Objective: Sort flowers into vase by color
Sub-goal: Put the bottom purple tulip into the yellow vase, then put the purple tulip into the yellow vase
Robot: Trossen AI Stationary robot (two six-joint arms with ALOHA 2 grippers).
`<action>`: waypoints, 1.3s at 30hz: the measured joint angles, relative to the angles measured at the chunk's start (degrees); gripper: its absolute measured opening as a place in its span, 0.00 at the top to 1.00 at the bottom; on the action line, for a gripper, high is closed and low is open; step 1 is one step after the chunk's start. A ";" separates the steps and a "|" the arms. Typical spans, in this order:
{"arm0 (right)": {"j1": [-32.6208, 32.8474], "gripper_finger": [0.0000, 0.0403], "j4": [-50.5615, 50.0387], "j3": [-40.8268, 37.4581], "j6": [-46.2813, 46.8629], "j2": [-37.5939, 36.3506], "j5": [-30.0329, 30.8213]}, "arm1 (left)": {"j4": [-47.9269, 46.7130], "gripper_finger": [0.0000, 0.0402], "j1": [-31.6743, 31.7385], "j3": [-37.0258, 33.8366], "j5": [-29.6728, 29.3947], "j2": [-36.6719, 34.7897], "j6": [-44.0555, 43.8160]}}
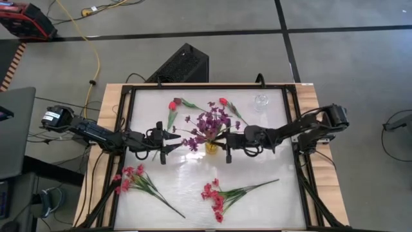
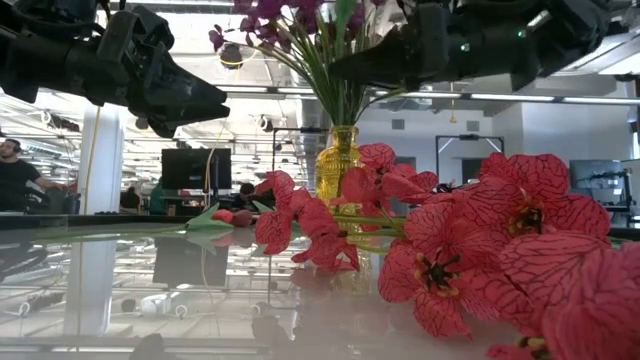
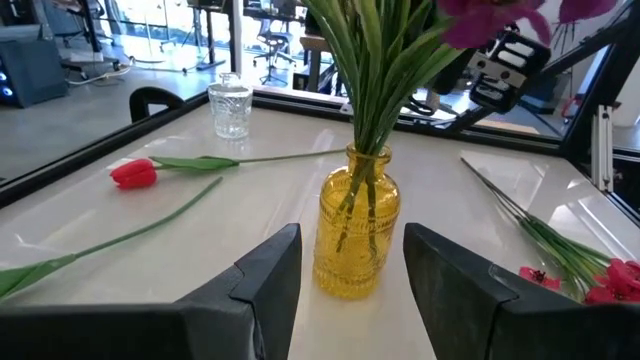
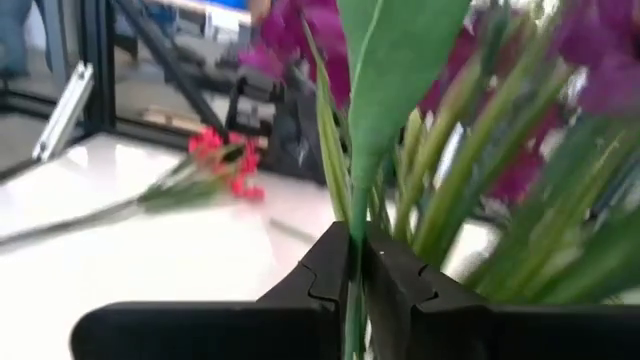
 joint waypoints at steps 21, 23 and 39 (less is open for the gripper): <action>0.86 0.44 -42.77 4.50 10.26 -15.08 0.58 | 0.13 0.58 0.00 0.00 0.00 0.00 -0.90; 0.86 0.43 -50.66 7.19 11.85 -16.01 0.58 | 0.13 0.58 0.00 0.00 -0.01 0.00 -0.90; 1.18 0.43 -91.20 14.49 22.23 -22.28 -1.93 | -6.67 0.58 4.09 0.00 0.00 0.00 -4.29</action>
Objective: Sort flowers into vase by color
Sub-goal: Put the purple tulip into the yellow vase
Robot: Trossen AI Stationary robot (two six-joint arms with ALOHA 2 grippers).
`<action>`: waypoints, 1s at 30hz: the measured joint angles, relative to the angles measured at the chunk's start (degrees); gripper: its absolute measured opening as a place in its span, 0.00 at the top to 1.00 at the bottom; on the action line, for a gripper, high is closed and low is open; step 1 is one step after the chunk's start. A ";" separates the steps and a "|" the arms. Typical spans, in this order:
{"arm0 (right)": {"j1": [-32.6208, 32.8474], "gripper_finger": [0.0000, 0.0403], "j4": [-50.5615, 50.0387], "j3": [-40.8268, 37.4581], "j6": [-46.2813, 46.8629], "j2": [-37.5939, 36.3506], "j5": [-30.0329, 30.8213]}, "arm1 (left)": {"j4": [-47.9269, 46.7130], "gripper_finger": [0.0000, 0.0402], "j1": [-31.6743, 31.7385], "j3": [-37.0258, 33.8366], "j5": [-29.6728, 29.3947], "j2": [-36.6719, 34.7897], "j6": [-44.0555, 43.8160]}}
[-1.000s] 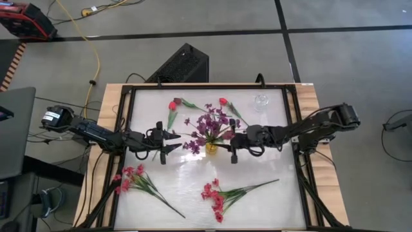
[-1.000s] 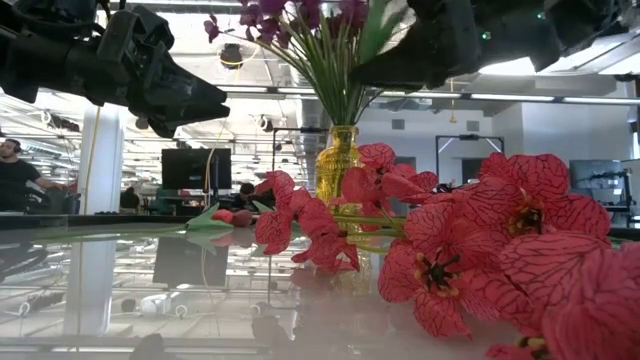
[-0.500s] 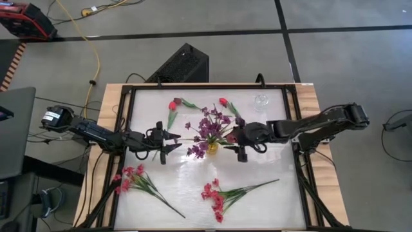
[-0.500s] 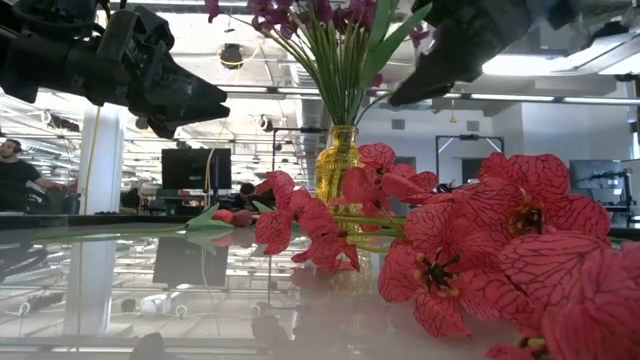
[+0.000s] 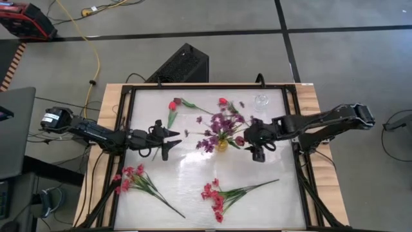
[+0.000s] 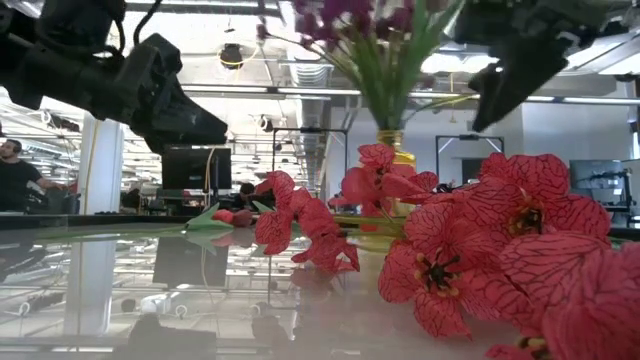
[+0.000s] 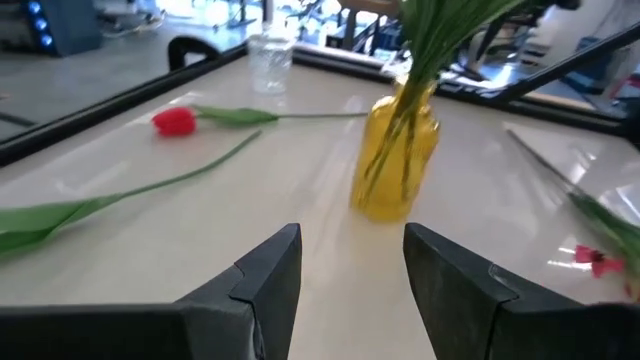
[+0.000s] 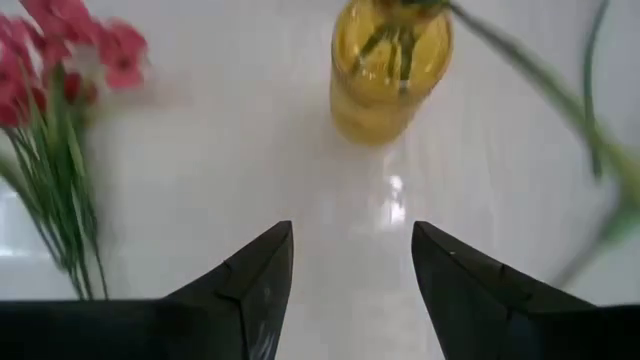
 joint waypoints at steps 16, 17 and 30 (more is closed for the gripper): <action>-0.06 0.45 14.08 0.02 -4.84 -9.20 -4.83 | -0.85 0.58 2.18 0.00 0.02 0.00 -1.75; -0.04 0.45 13.87 0.02 -4.64 -9.54 -4.90 | -0.87 0.58 2.18 0.00 0.02 0.00 -1.77; 3.08 0.45 5.06 0.00 8.70 -9.83 -13.19 | -0.87 0.58 2.18 0.00 1.12 0.00 -1.77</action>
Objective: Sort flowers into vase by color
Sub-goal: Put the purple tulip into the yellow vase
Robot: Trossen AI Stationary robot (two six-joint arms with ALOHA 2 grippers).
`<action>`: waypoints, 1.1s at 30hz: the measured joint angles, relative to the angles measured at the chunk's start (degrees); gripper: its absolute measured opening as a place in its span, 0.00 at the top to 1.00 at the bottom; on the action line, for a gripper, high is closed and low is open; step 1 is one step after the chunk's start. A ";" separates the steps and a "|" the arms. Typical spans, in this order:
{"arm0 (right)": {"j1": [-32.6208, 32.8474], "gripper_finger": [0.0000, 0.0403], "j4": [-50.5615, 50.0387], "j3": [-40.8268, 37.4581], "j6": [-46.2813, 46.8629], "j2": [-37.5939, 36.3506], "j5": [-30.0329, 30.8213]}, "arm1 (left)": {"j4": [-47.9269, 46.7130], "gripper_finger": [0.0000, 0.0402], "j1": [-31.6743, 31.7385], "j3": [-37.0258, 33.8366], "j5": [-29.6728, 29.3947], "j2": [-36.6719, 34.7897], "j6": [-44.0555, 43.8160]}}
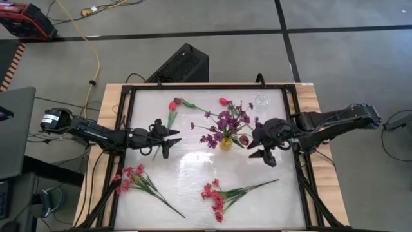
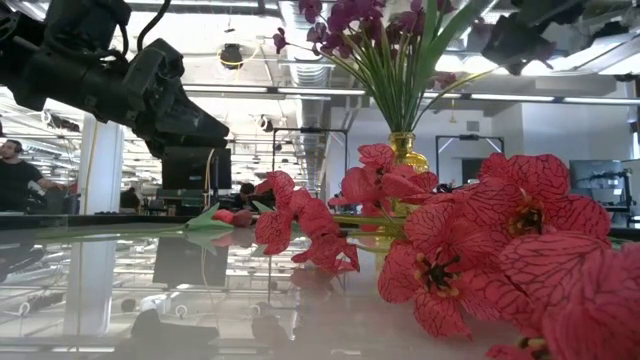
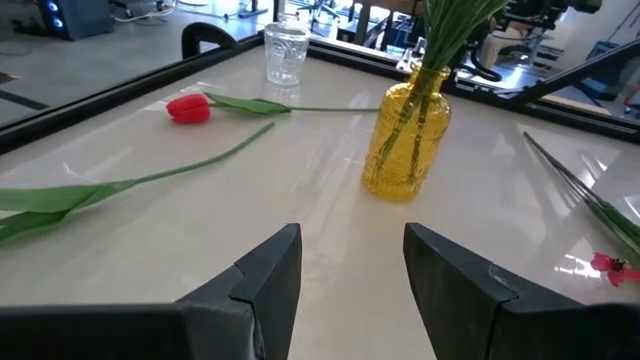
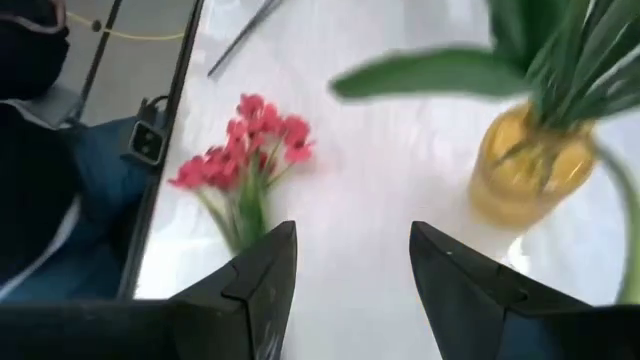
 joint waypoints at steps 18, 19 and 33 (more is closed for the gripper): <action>0.95 0.45 16.00 0.00 -12.99 -10.34 0.90 | 0.04 0.58 0.00 0.00 0.03 -0.02 0.00; 0.95 0.45 15.98 0.00 -14.99 -11.57 2.73 | 0.04 0.58 0.00 0.00 0.07 -0.02 0.00; -14.63 0.45 23.02 0.00 -21.21 -12.72 33.05 | 0.02 0.58 0.00 0.00 0.15 -0.02 0.85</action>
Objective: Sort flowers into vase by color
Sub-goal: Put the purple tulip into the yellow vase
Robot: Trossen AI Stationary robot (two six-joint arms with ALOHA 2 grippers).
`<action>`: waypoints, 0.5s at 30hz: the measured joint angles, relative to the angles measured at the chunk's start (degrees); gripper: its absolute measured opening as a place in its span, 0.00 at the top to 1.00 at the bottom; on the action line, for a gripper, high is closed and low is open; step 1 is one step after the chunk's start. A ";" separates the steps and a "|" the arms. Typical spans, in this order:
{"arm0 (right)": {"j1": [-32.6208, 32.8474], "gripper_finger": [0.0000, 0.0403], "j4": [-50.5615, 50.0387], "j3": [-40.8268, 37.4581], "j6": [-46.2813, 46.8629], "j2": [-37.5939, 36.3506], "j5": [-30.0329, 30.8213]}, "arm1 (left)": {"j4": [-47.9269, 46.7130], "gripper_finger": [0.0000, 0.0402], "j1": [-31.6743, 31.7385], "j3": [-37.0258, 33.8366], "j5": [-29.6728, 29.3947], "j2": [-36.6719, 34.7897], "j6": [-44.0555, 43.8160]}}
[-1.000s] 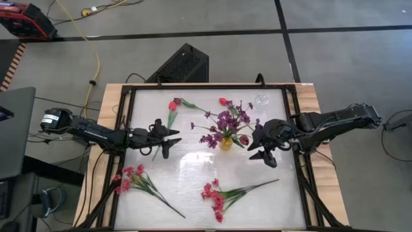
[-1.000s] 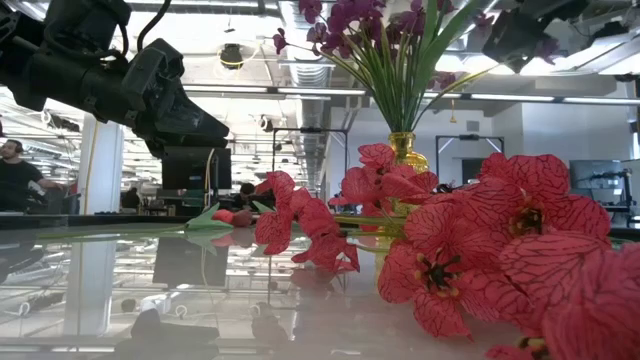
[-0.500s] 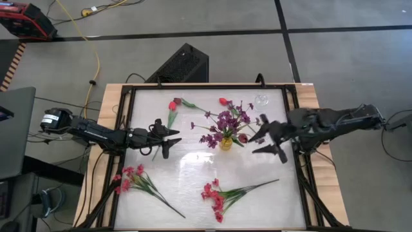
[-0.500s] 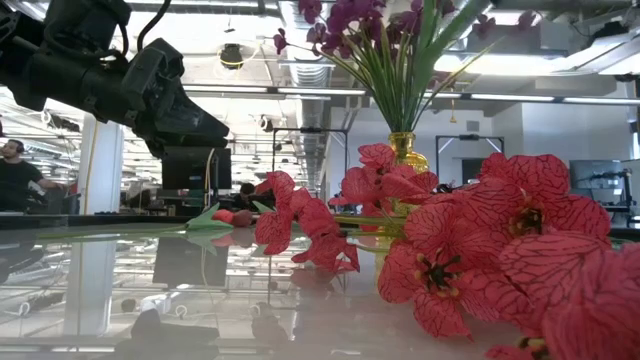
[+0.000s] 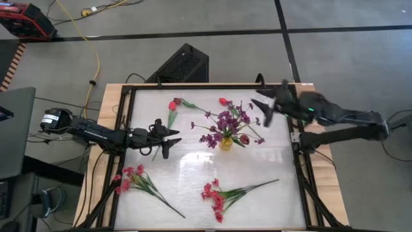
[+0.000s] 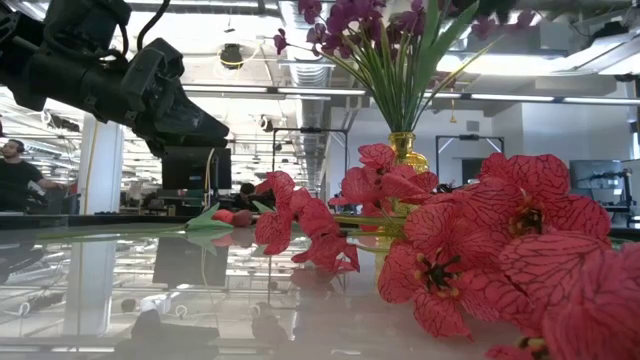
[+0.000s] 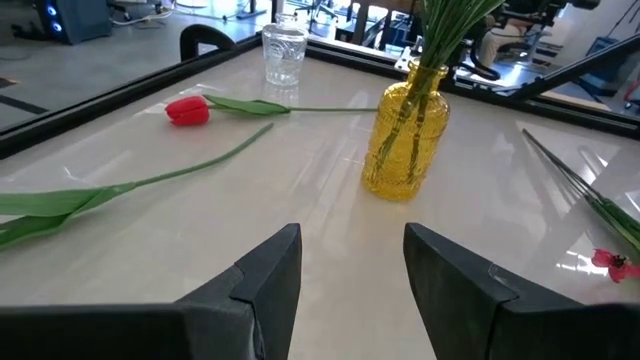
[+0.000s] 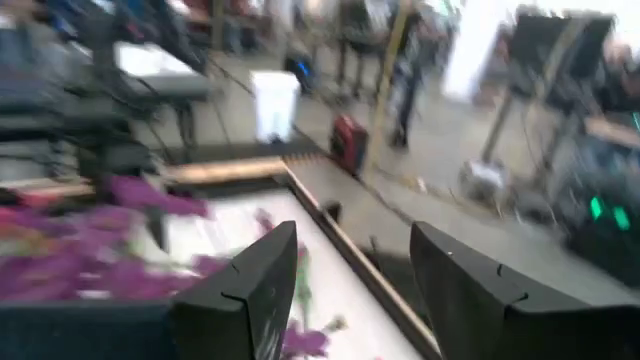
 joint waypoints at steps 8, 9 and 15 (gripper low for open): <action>-27.62 0.45 5.70 3.98 8.99 16.46 -21.75 | -0.16 0.58 0.00 0.00 0.57 0.00 -0.67; -29.44 0.45 6.52 5.30 9.49 19.42 -24.89 | -0.26 0.58 0.00 0.00 0.57 0.00 -0.69; -32.74 0.45 7.10 15.29 9.73 38.74 -33.37 | -1.22 0.58 0.00 0.00 0.35 0.00 -0.28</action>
